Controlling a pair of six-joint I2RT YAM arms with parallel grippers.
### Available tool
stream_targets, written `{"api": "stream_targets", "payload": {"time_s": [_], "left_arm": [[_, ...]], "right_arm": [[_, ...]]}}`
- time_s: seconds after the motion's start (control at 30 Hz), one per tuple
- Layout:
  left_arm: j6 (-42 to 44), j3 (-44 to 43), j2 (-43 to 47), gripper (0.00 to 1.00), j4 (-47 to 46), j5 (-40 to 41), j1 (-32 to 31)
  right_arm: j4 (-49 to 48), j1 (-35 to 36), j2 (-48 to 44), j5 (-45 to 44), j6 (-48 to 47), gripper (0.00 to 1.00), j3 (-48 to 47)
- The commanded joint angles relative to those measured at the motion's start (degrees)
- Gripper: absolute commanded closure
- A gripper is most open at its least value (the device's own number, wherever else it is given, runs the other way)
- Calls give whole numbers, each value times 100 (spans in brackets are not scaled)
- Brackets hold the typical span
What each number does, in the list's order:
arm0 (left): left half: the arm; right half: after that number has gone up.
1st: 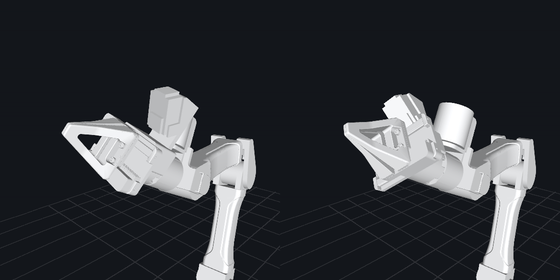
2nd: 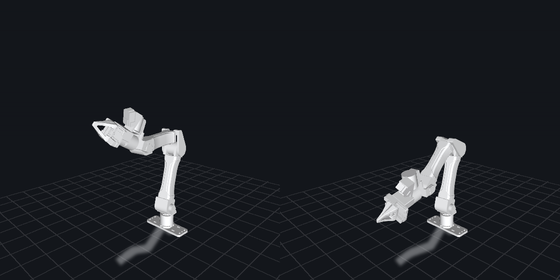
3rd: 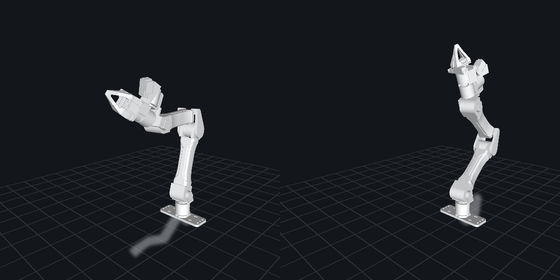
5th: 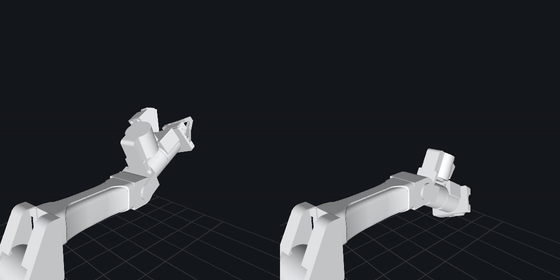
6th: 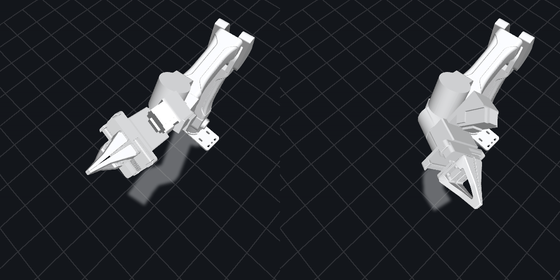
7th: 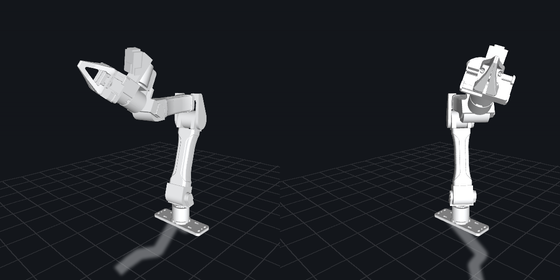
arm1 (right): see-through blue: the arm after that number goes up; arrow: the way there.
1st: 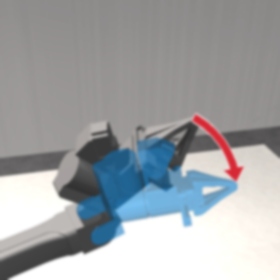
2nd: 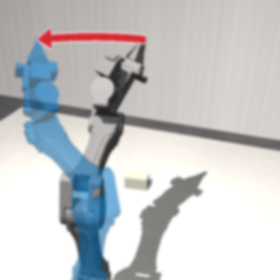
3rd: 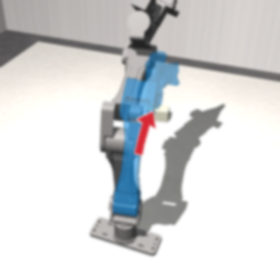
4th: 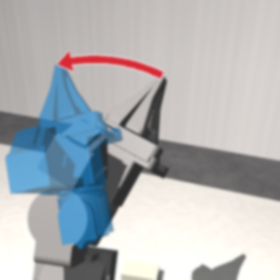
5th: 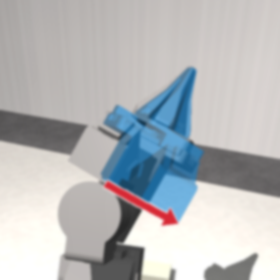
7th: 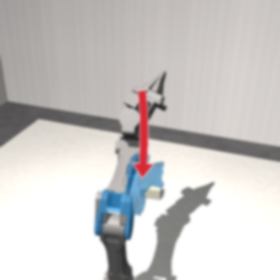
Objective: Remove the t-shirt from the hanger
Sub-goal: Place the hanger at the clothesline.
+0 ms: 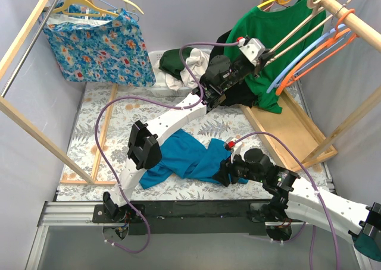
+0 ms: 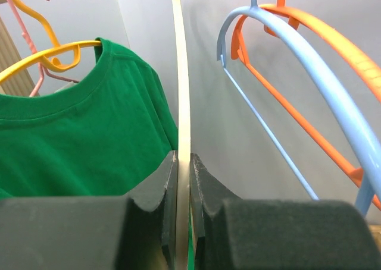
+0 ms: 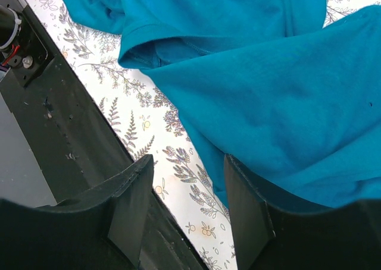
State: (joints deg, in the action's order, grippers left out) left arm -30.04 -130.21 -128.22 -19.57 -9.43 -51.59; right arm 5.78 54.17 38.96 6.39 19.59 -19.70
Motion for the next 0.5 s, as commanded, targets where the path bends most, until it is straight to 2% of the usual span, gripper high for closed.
{"api": "stream_targets", "payload": {"time_s": [0.0, 0.23, 0.47], "left_arm": [[-37, -233, -1, 100, 85, -156, -17], [-72, -101, -80, 100, 103, -191, -9], [-81, -549, -352, 100, 340, -296, -17]], "right_arm": [[-244, 50, -81, 11, 71, 42, 37], [-235, 50, -99, -15, 71, 42, 46], [-200, 41, -117, -50, 71, 43, 37]]}}
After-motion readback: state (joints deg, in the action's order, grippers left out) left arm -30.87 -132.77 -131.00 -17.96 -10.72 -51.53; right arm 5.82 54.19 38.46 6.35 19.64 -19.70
